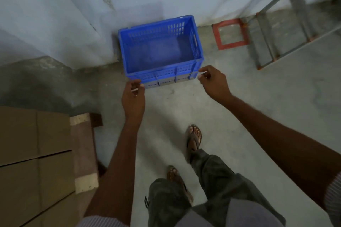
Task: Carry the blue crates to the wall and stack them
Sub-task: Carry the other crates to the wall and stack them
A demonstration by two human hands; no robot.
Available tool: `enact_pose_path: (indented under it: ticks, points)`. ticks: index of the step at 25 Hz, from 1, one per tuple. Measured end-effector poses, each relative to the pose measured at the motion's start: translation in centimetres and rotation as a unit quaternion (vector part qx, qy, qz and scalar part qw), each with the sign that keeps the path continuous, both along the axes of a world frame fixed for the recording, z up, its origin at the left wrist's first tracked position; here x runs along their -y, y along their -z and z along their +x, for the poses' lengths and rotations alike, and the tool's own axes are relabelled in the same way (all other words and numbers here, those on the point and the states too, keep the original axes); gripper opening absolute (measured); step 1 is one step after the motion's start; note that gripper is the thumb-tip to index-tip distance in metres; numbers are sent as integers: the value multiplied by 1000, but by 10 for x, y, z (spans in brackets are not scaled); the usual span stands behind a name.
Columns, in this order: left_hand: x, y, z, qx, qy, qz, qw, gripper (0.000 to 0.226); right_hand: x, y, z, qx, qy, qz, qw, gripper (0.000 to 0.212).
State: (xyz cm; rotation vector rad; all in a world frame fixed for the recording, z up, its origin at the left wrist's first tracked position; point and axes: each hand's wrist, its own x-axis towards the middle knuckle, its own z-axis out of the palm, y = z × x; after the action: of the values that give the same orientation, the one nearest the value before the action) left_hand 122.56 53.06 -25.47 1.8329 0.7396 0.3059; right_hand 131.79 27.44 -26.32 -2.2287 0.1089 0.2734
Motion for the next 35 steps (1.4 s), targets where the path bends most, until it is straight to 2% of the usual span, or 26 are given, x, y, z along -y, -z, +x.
enact_pose_path:
  ticks: [3, 7, 13, 21, 26, 30, 35]
  points:
    - [46, -53, -69, 43, 44, -25, 998, 8, 19, -56, -85, -5, -2, 35, 999, 19]
    - [102, -110, -165, 57, 91, -41, 993, 12, 54, -119, -209, -3, 20, 57, 998, 19]
    - [174, -155, -308, 63, 143, -67, 986, 11, 110, -166, -373, -20, 61, 122, 990, 17]
    - [303, -176, -475, 60, 137, -68, 986, 11, 207, -182, -571, -1, 65, 162, 985, 15]
    - [378, -185, -581, 47, 191, -89, 976, 15, 268, -197, -683, 3, 111, 178, 978, 14]
    - [409, -191, -649, 37, 246, -91, 964, 19, 300, -203, -761, 24, 188, 168, 967, 14]
    - [436, -187, -738, 4, 353, -121, 928, 20, 318, -198, -883, 49, 322, 167, 930, 15]
